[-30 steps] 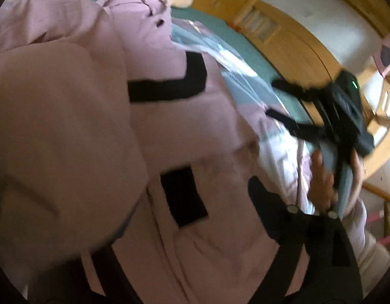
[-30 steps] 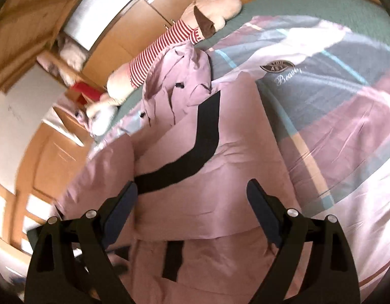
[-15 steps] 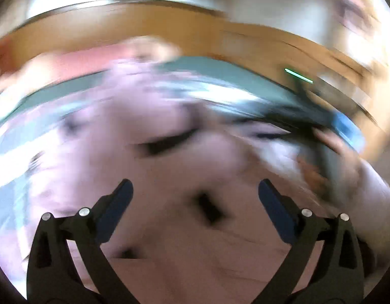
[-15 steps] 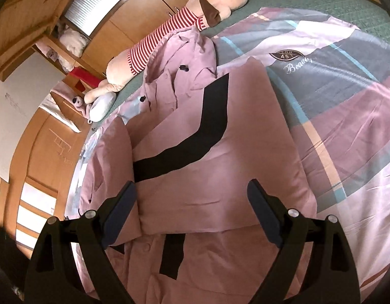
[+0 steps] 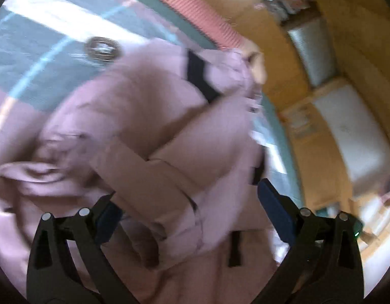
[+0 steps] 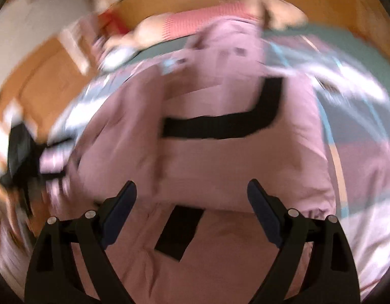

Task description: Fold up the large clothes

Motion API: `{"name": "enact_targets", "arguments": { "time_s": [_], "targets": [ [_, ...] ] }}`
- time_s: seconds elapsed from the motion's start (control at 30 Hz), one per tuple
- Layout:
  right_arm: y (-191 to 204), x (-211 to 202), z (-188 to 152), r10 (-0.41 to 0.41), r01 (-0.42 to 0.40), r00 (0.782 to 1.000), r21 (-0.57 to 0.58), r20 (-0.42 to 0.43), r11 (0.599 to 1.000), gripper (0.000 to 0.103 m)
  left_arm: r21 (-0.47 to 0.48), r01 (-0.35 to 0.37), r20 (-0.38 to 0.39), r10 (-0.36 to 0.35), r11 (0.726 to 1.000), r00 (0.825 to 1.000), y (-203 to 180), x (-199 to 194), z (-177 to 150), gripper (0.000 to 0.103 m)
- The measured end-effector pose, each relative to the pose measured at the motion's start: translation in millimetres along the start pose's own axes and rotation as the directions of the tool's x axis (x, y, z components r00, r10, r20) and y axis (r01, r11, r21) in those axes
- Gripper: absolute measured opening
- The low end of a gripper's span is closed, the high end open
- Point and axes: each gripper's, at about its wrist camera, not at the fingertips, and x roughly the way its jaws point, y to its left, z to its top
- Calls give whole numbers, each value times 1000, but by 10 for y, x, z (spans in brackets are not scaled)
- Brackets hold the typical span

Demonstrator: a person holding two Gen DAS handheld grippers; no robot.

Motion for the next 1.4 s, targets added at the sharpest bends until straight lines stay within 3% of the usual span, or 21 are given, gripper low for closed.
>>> {"name": "enact_targets", "arguments": {
  "time_s": [0.07,0.1,0.13,0.23,0.27,0.3,0.33,0.43,0.47,0.5,0.57,0.63,0.7,0.77,0.83,0.87,1.0,1.07,1.1,1.17,1.4],
  "targets": [
    [286,57,-73,-12,10,1000,-121,-13,993,89,68,189,-57,-185,980,981,-242,15,-71,100],
    [436,105,-130,-2,-2,1000,-169,-24,986,89,105,278,-96,-268,955,959,-373,15,-105,100],
    [530,148,-173,11,-18,999,-197,-36,980,89,161,388,-146,-367,908,919,-578,-15,-175,101],
    [699,293,-236,-64,60,998,-263,-6,963,88,219,510,-255,-455,832,853,-862,-28,-338,101],
    [686,331,-201,-108,116,993,-255,45,960,84,230,510,-269,-449,829,852,-906,-11,-381,101],
    [619,347,-134,-124,136,990,-216,69,967,64,236,500,-274,-436,833,857,-922,14,-405,101],
    [499,355,-59,-122,133,990,-155,74,979,41,242,478,-272,-414,844,869,-913,61,-394,101],
    [-39,269,84,-73,62,992,102,107,993,13,206,428,-212,-387,880,897,-757,50,-255,101],
    [-222,220,90,-77,54,989,181,127,982,8,188,390,-186,-357,902,915,-670,19,-207,101],
    [-461,139,83,-80,33,984,277,159,960,6,164,306,-146,-283,938,948,-570,26,-141,101],
    [-760,47,64,-61,-18,980,395,187,918,6,133,152,-85,-142,979,986,-370,62,-66,101],
    [-958,3,30,-49,-49,980,476,191,878,6,85,13,-63,-7,996,998,-234,110,-17,101],
    [-1109,37,-33,-18,-71,987,542,157,837,7,53,-79,-55,82,995,995,-117,158,0,101],
    [-1250,86,-93,-23,-52,993,598,117,800,20,38,-163,-48,165,986,985,-52,211,8,101],
    [-1343,61,-176,-60,-27,992,657,110,754,77,39,-220,-48,222,975,974,-14,228,11,101],
    [-1410,36,-217,-67,-41,989,684,130,728,83,45,-241,-47,243,970,969,-22,240,9,101],
    [-1459,94,-257,7,-117,988,717,154,687,80,72,-312,-52,316,947,947,27,279,7,101],
    [-1499,143,-274,36,-137,988,725,153,675,51,85,-331,-45,335,940,941,26,315,-22,101],
    [-1502,188,-276,77,-170,984,724,160,668,27,97,-343,-37,348,934,937,29,307,-41,101],
    [-1490,193,-239,89,-191,980,722,177,665,20,119,-361,-26,366,925,930,37,380,-23,101],
    [-1058,-93,97,29,-156,968,505,250,849,15,221,-449,28,454,866,890,-29,396,-87,101]
  ]
}}
